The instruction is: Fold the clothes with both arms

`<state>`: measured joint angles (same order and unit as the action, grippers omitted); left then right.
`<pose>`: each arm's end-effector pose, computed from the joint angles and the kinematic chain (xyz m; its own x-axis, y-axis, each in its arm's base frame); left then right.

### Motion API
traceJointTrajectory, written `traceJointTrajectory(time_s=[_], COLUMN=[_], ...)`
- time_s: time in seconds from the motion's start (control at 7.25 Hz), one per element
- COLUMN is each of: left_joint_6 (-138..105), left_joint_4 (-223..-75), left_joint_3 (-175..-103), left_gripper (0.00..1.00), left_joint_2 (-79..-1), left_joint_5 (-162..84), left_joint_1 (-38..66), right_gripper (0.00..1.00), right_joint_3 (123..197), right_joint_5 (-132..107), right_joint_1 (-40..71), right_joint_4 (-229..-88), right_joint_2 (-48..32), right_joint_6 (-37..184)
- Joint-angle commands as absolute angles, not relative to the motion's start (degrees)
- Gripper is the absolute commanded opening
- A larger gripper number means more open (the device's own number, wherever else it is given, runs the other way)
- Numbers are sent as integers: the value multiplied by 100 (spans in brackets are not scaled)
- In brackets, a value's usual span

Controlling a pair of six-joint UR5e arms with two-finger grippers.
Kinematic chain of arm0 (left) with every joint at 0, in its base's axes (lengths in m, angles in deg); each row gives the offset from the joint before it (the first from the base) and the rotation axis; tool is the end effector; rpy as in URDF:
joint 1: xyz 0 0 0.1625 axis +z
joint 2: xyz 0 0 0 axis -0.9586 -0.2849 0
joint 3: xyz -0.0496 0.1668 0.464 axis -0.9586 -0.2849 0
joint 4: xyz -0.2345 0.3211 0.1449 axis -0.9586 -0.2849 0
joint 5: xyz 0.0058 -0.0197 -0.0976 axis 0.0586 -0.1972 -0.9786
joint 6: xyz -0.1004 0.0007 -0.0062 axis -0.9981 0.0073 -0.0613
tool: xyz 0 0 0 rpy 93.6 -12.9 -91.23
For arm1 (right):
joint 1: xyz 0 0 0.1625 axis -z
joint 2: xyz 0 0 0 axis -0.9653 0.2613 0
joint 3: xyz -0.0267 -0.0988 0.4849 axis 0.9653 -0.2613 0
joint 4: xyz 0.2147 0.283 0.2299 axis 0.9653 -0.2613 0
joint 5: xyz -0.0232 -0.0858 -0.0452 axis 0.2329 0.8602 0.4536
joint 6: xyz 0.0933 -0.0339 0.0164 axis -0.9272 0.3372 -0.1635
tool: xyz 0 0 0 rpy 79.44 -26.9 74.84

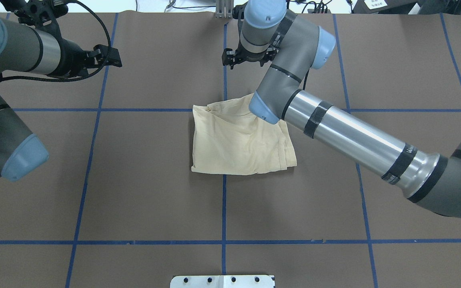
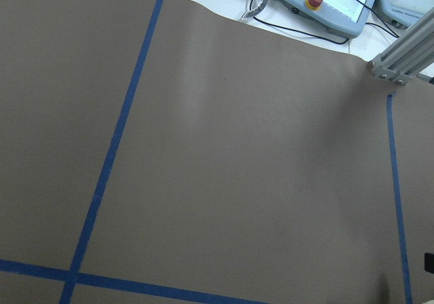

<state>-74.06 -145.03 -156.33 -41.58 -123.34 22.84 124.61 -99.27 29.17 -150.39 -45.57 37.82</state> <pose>0.3135 -0.5481 0.3314 0.4702 -0.1168 -0.8748 0.4697 0.8723 0.1361 -0.5709 -0.7268 0.2507 0.6850 -0.1256 0.7177 -0.1008 0.9592 0.2641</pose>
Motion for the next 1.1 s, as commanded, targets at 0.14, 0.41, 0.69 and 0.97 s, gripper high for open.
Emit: traceJointTrajectory(time_s=[0.14, 0.41, 0.69, 0.97], left_joint_6=[-6576, -6126, -4945, -4868], left_joint_4=[-14438, -14490, -14691, -14894], left_joint_3=[-15835, -15738, -15431, -15134], left_gripper=[99, 99, 99, 99], left_joint_2=[-3771, -3690, -3804, -3725], left_joint_5=[-12507, -13346, -13422, -13395], left_joint_1=[1915, 1092, 825, 604], right_gripper=[100, 100, 100, 100], right_joint_3=[13885, 15087, 15941, 16429], right_joint_5=[-10867, -10993, -11089, -11447], right_joint_1=[2118, 1801, 1335, 844], right_joint_4=[-16297, -16291, -16291, -16186], right_joint_2=[-3759, -2706, -1722, -789], right_joint_6=[4352, 4387, 4709, 5124])
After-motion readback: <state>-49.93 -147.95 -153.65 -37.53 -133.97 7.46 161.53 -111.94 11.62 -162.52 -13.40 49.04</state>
